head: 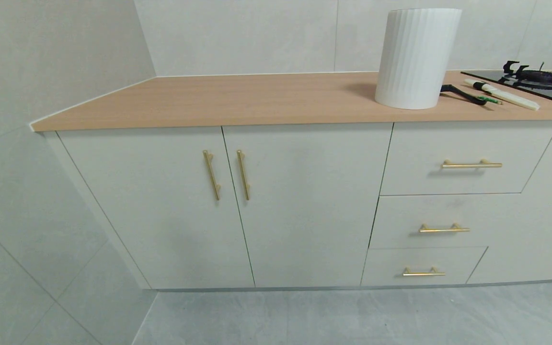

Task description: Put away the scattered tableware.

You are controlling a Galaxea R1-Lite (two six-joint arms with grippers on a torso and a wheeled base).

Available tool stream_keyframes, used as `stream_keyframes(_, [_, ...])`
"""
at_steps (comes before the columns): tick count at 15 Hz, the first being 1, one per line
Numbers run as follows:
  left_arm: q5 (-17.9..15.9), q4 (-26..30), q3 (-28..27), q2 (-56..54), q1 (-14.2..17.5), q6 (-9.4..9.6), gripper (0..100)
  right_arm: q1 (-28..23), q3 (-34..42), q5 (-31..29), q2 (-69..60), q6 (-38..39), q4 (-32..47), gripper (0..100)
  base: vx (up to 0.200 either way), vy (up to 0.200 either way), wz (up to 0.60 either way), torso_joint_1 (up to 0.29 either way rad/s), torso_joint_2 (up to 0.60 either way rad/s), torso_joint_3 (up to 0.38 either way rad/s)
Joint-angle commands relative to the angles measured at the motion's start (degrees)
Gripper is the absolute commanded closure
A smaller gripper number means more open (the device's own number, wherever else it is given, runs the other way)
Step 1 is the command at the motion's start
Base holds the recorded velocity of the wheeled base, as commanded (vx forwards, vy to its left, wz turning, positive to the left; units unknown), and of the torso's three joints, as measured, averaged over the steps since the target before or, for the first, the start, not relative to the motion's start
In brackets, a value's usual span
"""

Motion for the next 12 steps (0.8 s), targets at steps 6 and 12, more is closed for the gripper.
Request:
stream_keyframes(6, [0.2, 0.1, 0.0, 0.0, 0.0, 1.28, 0, 0.0, 0.1, 0.0, 0.1, 0.0, 0.1, 0, 0.000, 0.000, 0.00, 0.000, 0.00, 0.000])
stream_keyframes(12, [-6.6, 2.0, 0.0, 0.1, 0.0, 3.91, 0, 0.0, 0.1, 0.1, 0.1, 0.1, 0.1, 0, 0.000, 0.000, 0.00, 0.000, 0.00, 0.000])
